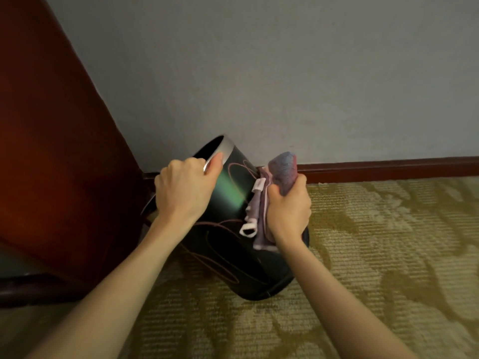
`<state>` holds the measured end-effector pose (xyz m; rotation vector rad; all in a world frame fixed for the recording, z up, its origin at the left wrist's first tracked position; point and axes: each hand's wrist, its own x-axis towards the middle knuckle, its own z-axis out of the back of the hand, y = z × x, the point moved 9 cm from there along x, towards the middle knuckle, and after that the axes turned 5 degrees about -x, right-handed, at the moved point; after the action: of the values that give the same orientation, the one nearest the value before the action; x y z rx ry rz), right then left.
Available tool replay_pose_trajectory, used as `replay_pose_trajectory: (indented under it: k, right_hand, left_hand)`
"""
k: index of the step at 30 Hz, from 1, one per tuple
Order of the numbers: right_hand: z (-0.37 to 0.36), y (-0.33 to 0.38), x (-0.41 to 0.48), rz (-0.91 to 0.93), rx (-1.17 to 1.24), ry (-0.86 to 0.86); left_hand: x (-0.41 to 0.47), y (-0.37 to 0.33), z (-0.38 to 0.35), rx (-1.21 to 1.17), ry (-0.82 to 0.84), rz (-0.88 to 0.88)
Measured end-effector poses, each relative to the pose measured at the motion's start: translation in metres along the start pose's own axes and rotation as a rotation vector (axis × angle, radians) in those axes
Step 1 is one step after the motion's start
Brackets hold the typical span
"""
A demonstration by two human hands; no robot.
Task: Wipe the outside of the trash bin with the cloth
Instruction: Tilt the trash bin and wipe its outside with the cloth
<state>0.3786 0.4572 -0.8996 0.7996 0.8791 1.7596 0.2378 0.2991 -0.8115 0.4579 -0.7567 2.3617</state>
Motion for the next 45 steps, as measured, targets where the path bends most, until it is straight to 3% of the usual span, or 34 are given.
replay_pose_trajectory:
  k: [9, 19, 24, 32, 41, 45]
  right_hand:
    - [-0.037, -0.008, 0.052, -0.215, -0.149, 0.338]
    - [-0.010, 0.021, -0.006, -0.052, 0.057, 0.022]
    - [-0.008, 0.020, -0.043, -0.024, 0.184, -0.046]
    - [-0.019, 0.041, -0.015, 0.032, 0.037, 0.034]
    - [-0.054, 0.014, 0.052, -0.245, -0.105, 0.366]
    - [-0.049, 0.010, 0.054, -0.240, -0.121, 0.324]
  left_hand:
    - [-0.022, 0.006, 0.011, -0.004, -0.026, -0.068]
    - [0.001, 0.016, 0.002, 0.013, -0.025, 0.038]
    - [0.012, 0.013, -0.004, 0.005, -0.021, 0.027]
    - [0.008, 0.024, 0.006, -0.068, -0.007, 0.009]
    - [-0.022, 0.016, 0.015, -0.084, 0.003, -0.093]
    - [-0.021, 0.011, 0.012, -0.037, 0.026, -0.032]
